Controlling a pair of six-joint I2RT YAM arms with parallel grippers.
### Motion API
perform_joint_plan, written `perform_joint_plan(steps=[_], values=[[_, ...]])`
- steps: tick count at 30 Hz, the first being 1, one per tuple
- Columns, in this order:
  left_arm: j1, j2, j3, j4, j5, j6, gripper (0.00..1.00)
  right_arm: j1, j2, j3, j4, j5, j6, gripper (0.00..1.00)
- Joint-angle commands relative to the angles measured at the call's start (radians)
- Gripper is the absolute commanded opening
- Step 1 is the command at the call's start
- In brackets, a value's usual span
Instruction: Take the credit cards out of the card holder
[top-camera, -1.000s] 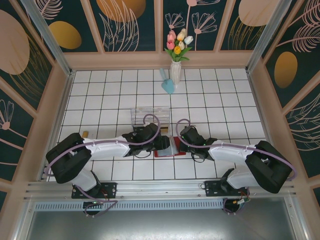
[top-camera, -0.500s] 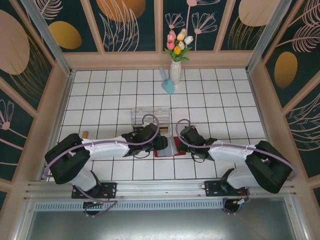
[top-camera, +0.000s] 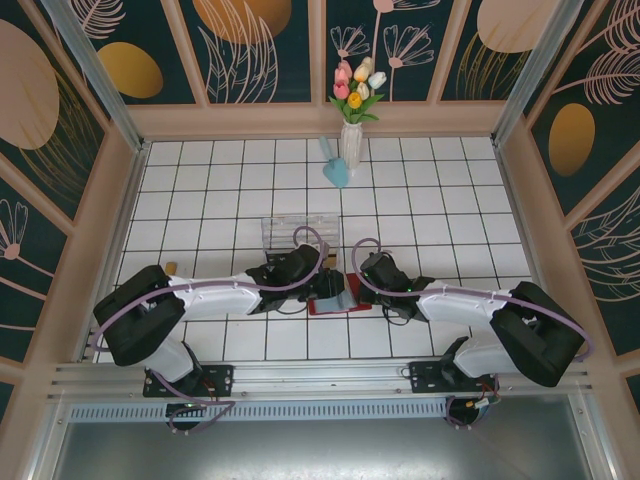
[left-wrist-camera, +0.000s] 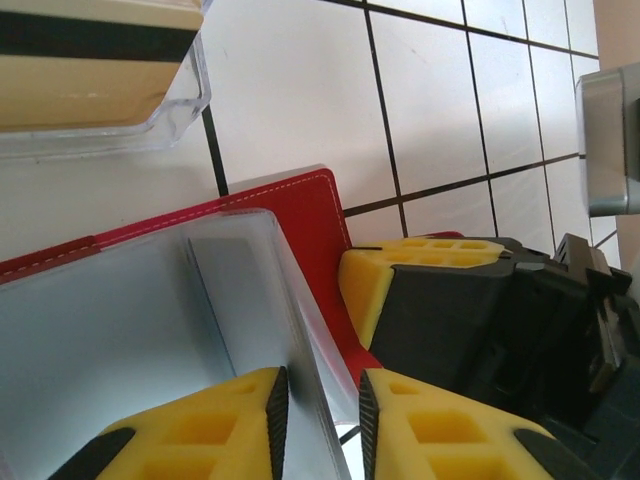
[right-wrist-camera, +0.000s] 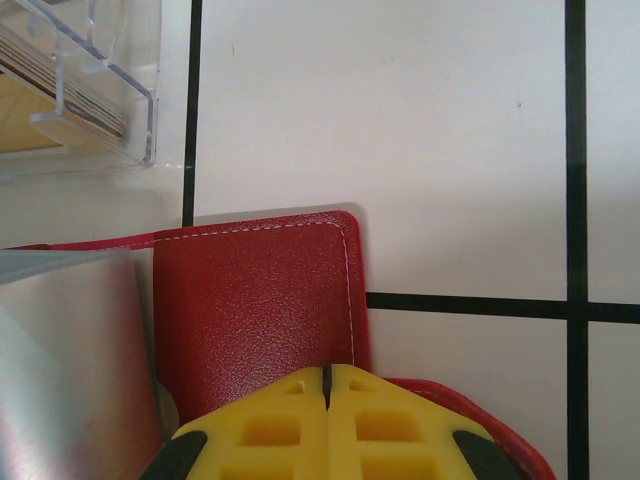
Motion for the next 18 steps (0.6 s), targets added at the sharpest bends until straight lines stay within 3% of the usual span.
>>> perform_joint_plan(steps=[1, 8, 18], values=[[-0.006, 0.004, -0.009, 0.019, 0.002, 0.006, 0.31, -0.002, 0.002, -0.026, -0.033, -0.014, 0.015, 0.00], [-0.006, -0.042, -0.041, 0.038, -0.015, 0.014, 0.43, -0.002, 0.006, -0.020, -0.034, -0.015, 0.014, 0.00], [-0.006, 0.010, -0.037, 0.165, 0.054, 0.010, 0.38, -0.003, -0.040, -0.024, -0.052, -0.001, 0.013, 0.00]])
